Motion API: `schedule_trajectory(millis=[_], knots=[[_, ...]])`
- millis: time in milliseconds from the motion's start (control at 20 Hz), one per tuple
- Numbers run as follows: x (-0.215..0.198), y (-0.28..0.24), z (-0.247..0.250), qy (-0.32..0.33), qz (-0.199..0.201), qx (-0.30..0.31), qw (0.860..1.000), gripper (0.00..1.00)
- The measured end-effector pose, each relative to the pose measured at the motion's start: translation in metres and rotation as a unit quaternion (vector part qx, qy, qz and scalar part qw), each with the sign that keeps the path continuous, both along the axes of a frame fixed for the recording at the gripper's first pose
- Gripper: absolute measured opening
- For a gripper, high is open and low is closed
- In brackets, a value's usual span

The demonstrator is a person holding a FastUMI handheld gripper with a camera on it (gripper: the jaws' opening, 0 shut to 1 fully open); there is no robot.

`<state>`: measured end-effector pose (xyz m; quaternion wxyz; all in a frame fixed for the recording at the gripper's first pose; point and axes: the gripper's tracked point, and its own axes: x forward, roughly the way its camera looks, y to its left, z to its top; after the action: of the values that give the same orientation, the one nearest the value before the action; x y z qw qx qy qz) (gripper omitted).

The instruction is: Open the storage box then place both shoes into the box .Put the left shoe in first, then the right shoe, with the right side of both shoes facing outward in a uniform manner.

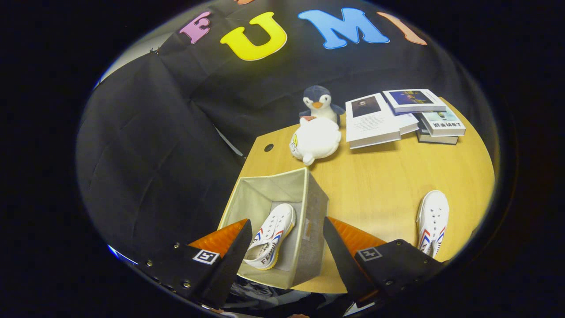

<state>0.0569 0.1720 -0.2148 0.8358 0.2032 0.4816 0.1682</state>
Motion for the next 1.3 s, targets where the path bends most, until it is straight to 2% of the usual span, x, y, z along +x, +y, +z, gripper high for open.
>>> schedule_trajectory(millis=[600,1050,1300], knots=[[-0.024,-0.156,-0.043,0.014,-0.080,-0.087,0.993,0.98],[-0.053,-0.229,-0.095,0.059,-0.101,-0.123,0.985,0.98],[-0.068,-0.257,-0.128,0.083,-0.083,-0.156,0.981,0.98]])
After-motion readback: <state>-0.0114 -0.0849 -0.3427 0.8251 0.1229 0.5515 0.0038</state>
